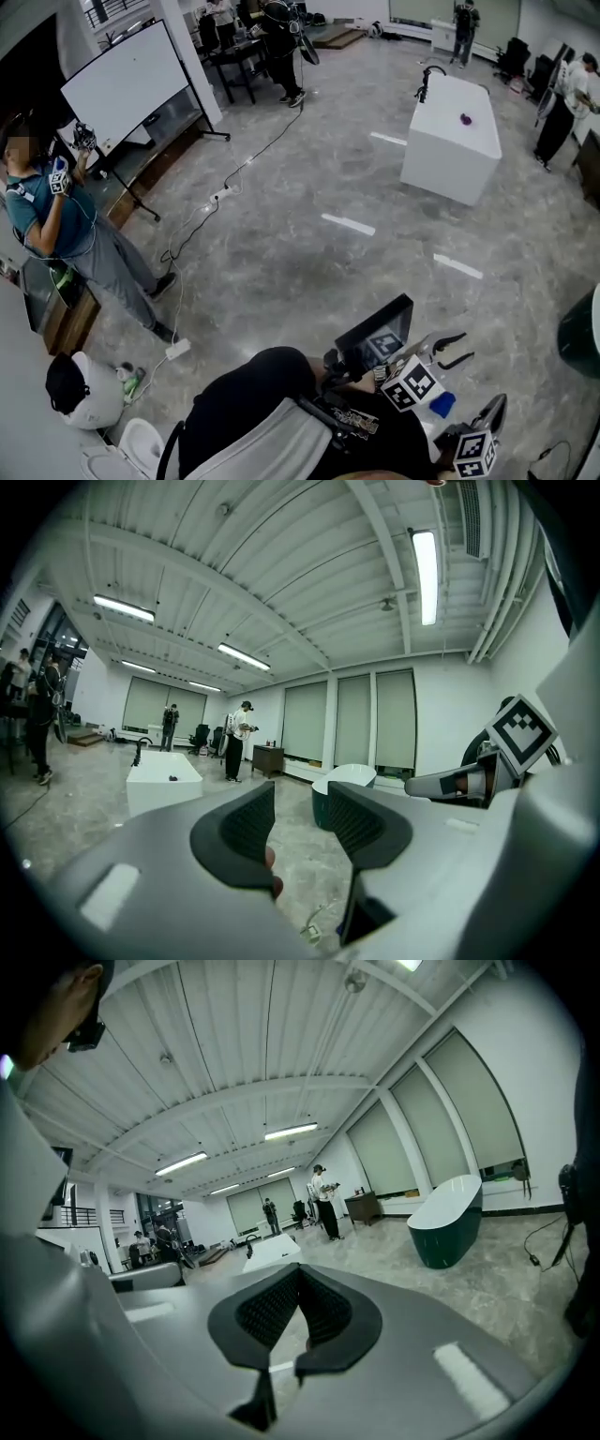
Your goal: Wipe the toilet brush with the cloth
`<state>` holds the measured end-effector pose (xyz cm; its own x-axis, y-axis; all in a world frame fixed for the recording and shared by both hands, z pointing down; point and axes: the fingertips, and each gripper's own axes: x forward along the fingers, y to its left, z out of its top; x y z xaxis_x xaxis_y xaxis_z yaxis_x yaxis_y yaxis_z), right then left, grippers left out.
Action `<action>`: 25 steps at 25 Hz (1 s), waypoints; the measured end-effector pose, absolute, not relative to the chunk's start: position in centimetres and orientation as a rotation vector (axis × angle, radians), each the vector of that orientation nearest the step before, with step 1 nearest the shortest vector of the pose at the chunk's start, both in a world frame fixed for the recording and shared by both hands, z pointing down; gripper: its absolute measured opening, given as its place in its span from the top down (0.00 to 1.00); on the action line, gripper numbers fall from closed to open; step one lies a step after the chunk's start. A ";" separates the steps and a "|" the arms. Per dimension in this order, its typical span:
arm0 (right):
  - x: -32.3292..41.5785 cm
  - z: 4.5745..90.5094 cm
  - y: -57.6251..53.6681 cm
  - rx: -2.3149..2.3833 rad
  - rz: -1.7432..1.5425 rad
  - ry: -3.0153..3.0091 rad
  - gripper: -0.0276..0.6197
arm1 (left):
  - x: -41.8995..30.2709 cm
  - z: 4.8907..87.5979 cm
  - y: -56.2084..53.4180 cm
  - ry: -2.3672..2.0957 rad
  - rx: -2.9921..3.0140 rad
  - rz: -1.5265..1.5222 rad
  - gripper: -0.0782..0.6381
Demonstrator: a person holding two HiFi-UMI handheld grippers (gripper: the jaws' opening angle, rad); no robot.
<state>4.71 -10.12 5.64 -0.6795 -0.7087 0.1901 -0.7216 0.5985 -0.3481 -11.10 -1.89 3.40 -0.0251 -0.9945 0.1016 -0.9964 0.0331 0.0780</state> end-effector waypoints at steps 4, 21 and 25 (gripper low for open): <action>6.6 5.0 -8.0 1.391 0.645 -2.736 0.95 | -9.2 3.0 -1.9 -2.038 2.161 0.002 0.64; 4.2 5.9 -8.1 1.603 0.540 -2.547 0.95 | -11.4 3.1 -4.8 -1.830 2.240 0.025 0.64; 4.1 5.0 -8.0 1.596 0.489 -2.540 0.95 | -10.9 2.2 -5.9 -1.827 2.243 0.030 0.64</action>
